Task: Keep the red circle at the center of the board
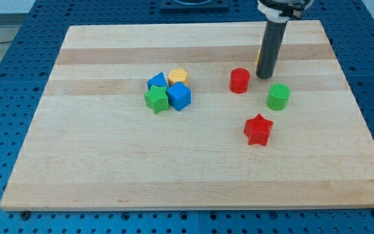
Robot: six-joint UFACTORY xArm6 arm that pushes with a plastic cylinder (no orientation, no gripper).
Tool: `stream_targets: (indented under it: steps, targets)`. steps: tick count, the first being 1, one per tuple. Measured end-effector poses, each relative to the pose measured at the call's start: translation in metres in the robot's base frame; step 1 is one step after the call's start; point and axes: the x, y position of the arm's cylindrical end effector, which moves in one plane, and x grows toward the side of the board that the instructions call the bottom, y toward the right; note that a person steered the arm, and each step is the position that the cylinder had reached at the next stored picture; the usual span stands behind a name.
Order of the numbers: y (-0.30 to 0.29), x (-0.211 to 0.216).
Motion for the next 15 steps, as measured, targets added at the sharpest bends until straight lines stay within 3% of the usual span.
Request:
stream_targets:
  steps: [3,5,15]
  targets:
    - [-0.067,0.013]
    - [-0.058,0.035]
    - [-0.097,0.035]
